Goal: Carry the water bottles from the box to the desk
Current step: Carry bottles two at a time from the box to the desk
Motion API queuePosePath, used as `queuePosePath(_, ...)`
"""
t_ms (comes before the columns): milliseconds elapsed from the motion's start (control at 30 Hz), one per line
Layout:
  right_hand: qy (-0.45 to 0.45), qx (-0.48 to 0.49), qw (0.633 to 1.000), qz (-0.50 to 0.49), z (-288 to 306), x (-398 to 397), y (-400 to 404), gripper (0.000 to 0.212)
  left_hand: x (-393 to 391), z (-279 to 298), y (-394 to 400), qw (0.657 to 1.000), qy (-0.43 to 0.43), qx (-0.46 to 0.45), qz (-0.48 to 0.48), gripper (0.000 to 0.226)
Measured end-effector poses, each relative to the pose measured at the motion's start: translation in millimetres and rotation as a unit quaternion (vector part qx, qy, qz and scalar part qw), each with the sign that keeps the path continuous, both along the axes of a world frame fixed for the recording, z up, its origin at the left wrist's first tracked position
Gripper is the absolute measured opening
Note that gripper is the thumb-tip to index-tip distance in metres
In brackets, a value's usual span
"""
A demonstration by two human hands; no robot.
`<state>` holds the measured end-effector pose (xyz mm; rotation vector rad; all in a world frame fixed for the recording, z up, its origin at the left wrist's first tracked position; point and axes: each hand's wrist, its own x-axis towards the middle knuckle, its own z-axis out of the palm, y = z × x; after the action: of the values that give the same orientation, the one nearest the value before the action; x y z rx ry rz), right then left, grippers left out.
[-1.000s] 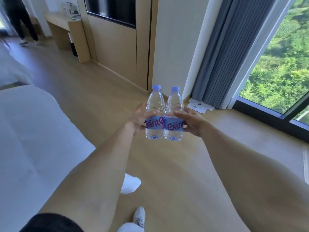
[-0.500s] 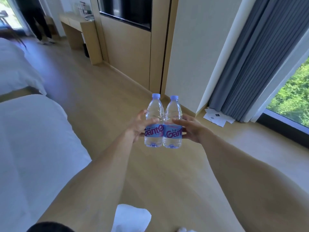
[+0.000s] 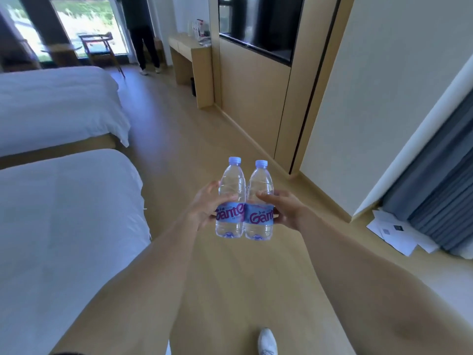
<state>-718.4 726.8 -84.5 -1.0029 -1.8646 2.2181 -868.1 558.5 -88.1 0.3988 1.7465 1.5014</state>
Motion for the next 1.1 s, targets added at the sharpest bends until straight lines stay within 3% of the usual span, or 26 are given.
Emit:
queuePosePath(267,0.014,0.012,0.997,0.073,18,-90,91,0.049,-60,4,70,0.996,-0.022,0.02,0.09,0.054)
queuePosePath(533,0.022,0.038,0.99,0.137,22,-198,116,0.049,-134,6,84,0.986,-0.011,0.049,0.157,0.047)
queuePosePath(1100,0.017,0.048,0.986,0.159,7,-529,141,0.049,-458,-4,102,0.983,0.003,0.059,0.171,0.044)
